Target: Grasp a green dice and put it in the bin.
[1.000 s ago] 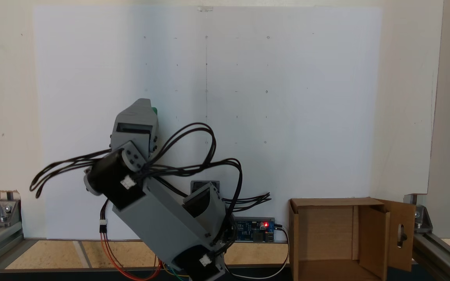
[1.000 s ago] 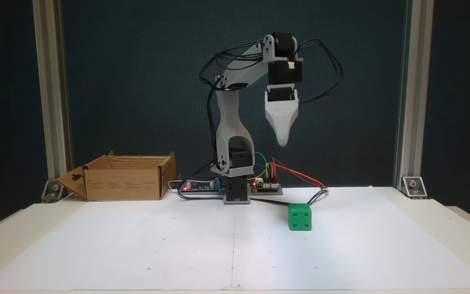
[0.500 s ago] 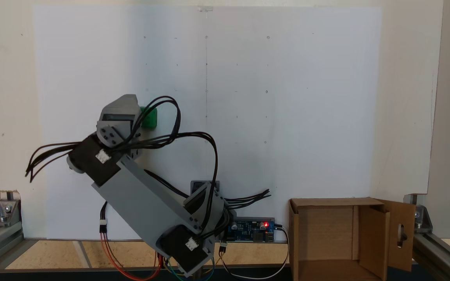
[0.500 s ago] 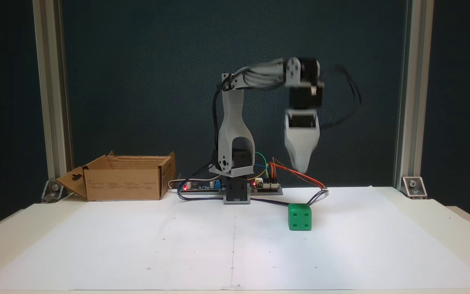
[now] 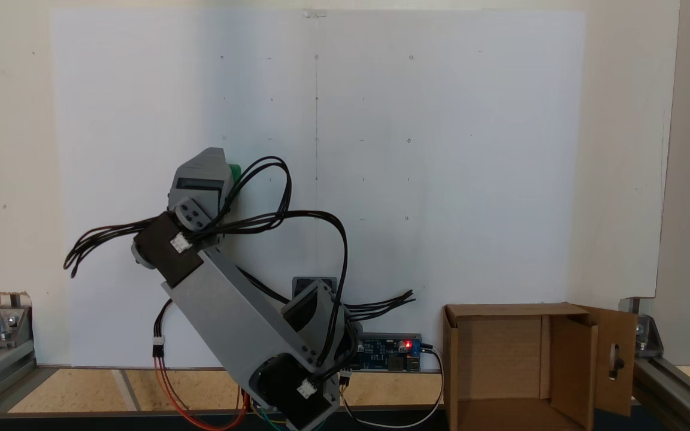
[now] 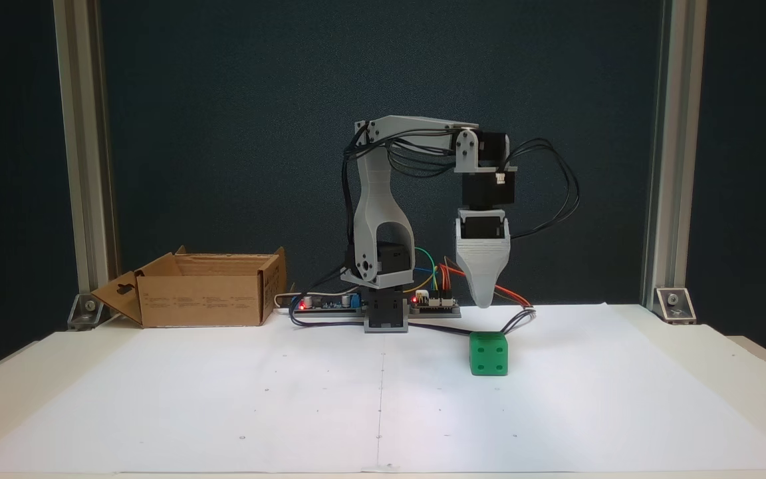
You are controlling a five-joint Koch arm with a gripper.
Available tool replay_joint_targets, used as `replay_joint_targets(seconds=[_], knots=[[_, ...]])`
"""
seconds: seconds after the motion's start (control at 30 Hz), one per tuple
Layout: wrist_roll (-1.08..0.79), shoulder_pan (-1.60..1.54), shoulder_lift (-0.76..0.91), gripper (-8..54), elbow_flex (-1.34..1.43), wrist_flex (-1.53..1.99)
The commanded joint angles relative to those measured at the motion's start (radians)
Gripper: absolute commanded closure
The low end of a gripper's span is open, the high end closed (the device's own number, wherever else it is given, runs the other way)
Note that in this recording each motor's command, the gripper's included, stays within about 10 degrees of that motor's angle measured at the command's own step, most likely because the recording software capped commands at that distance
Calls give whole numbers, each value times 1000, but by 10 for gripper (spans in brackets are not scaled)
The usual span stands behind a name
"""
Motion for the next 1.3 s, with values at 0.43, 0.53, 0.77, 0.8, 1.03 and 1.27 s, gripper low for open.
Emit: replay_joint_targets(seconds=[0.43,0.53,0.77,0.8,1.03,1.27], knots=[[91,-3,60,16,14,-115],[91,0,58,18,25,-112],[92,15,57,25,77,-114],[92,18,43,23,78,-115],[92,5,-60,24,78,-135],[94,-5,-81,26,92,-155]])
